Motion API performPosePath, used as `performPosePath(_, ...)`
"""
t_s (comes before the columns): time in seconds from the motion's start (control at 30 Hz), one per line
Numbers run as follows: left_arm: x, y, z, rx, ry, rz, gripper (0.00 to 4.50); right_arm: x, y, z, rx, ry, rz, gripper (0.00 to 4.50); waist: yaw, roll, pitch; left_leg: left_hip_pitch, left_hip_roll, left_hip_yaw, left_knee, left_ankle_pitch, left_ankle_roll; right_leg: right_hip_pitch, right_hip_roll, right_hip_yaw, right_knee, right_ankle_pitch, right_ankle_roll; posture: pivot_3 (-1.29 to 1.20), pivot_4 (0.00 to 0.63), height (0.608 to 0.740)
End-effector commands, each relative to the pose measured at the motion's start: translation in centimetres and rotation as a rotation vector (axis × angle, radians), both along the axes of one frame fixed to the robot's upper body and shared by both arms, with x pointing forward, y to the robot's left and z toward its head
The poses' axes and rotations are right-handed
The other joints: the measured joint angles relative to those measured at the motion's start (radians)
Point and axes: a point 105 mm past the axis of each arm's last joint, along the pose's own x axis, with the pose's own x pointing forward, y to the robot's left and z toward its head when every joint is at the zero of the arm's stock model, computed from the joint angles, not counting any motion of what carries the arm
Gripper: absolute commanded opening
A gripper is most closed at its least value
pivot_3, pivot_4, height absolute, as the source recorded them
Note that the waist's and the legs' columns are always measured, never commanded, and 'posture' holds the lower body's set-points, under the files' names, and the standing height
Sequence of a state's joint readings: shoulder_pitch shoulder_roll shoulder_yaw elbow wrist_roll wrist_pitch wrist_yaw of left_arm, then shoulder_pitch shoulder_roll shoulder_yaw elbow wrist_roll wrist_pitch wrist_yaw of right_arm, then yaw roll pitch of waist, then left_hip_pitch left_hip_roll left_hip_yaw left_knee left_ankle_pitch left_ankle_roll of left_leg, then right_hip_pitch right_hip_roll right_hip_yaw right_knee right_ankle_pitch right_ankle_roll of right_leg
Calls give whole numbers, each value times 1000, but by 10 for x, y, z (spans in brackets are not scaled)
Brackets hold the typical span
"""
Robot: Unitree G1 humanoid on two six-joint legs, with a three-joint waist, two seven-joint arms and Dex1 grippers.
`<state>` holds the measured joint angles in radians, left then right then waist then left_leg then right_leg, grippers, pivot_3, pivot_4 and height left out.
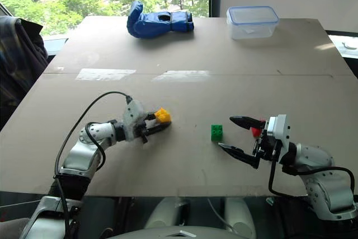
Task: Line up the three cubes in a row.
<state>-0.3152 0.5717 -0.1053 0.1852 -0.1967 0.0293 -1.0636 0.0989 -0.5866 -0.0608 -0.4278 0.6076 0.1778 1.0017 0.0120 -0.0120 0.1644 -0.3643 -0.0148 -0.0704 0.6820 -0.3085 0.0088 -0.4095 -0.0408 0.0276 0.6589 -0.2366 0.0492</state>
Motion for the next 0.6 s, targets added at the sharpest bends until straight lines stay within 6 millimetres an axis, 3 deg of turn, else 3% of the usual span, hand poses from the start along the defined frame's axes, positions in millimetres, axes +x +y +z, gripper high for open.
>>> performPosePath(0.03, -13, -18, 3, -45, 53, -237, 1587, -5, -4, 11, -7, -63, -20, 4035, -1, 0, 0, 0, 0, 0, 0, 0, 0, 0, 0, 0, 0, 0, 0, 0, 150, 740)
performPosePath(0.3, -19, -27, -8, 44, 81, -477, 1587, -10, -6, 8, -13, -60, -54, 4035, -23, 0, 0, 0, 0, 0, 0, 0, 1, 0, 2, 0, 0, 0, 0, 0, 150, 740)
performPosePath(0.6, -31, -37, -15, 44, 104, -615, 1587, -11, -5, 8, -11, -63, -69, 4035, -25, 0, 0, 0, 0, 0, 0, 0, 1, 0, 2, 0, 1, 0, 0, 0, 150, 740)
